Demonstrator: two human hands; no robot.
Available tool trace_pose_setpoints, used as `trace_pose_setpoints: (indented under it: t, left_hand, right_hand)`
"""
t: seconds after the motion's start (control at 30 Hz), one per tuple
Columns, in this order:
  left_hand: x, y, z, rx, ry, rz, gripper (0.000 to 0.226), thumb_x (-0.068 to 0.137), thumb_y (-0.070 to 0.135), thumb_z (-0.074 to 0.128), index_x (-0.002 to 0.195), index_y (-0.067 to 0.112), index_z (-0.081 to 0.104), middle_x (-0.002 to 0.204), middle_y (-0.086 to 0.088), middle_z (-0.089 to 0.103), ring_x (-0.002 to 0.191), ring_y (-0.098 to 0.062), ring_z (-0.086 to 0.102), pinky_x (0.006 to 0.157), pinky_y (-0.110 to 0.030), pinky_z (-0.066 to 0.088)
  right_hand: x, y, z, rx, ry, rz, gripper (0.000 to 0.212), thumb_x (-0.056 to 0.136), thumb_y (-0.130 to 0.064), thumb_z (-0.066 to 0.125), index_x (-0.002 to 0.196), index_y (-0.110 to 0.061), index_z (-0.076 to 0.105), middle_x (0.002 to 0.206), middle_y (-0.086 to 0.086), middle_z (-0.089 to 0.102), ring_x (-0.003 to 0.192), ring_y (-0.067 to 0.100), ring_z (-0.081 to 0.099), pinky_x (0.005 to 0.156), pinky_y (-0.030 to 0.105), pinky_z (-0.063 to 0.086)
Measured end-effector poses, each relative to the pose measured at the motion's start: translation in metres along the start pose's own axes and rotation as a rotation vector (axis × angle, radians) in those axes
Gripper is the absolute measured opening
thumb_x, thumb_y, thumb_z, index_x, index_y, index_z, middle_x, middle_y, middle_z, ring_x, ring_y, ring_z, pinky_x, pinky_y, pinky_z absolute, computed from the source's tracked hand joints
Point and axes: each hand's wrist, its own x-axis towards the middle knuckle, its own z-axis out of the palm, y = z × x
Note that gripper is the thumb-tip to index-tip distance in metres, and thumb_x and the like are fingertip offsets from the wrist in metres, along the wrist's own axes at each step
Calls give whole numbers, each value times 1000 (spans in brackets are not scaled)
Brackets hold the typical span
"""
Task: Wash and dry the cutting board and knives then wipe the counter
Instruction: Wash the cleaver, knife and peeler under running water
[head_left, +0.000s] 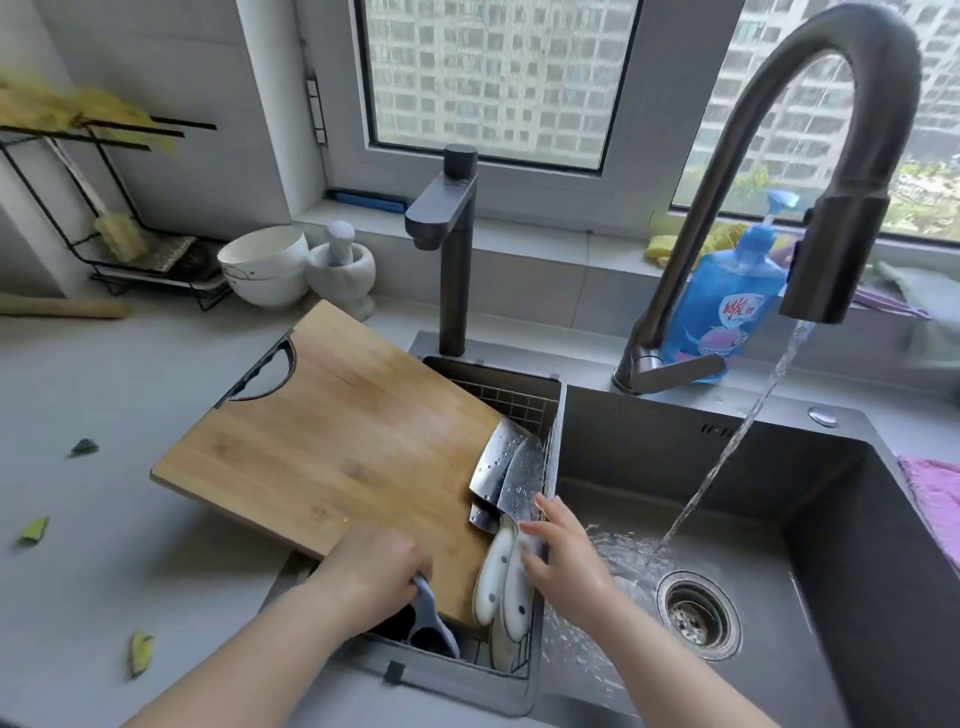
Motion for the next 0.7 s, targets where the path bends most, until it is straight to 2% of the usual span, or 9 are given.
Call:
trace_pose_setpoints:
  t: [0.07,0.17,0.27,0.37,0.47,0.57,0.63,0.7]
  left_hand:
    - [2,1,0,-30,13,-14,30,94,20,41,115,25,61,120,3,60,108,-19,56,69,-24,37]
    - [6,3,1,-66,18,-43,28,93,23,41,115,25,60,120,3,60,108,-19,55,62,-24,35]
    - [9,4,5,-115,24,-54,28,93,28,43,117,26,58,122,4,59,110,-18,54,76,-26,41]
    - [8,6,5,-168,38,-43,34,90,40,50,121,28,54,125,7,56,114,-15,51,80,-25,39]
    - [6,6,2,-250,36,-63,36,86,44,55,118,29,53,123,11,55,111,-12,52,69,-21,34]
    - [7,6,-1,-278,13,-80,36,84,45,56,117,30,54,117,12,56,108,-10,53,55,-12,28]
    - [11,8,-3,-301,4,-80,38,84,47,56,118,31,53,112,12,56,108,-8,53,58,-13,31]
    - [14,13,-7,-334,-6,-81,41,84,48,57,121,32,53,119,14,55,111,-6,52,71,-17,37]
  right_hand:
    - [0,1,2,5,4,-3,35,95,-18,46,130,-16,49,156,-8,12,144,7,1,114,20,8]
    - [-1,2,3,-5,0,-18,35,95,-18,46,130,-16,50,156,-8,11,144,6,0,113,20,8]
    - [-1,3,3,0,-2,-24,34,95,-19,46,129,-17,51,155,-9,13,144,5,2,113,19,8]
    - [-2,2,1,23,2,-33,36,95,-17,46,130,-18,50,155,-9,16,144,5,4,113,18,8]
    - [-6,3,-3,59,16,-29,39,93,-12,45,131,-20,48,153,-10,21,143,5,14,107,13,16]
    - [-14,7,-13,98,39,-11,40,93,-10,46,131,-21,48,150,-12,26,137,6,27,102,10,23]
    - [-19,13,-24,116,52,-3,41,93,-8,46,132,-21,47,143,-17,30,132,2,31,103,12,25]
    - [-23,23,-35,111,89,-2,40,93,-7,46,130,-19,49,130,-21,35,122,-4,34,101,8,22]
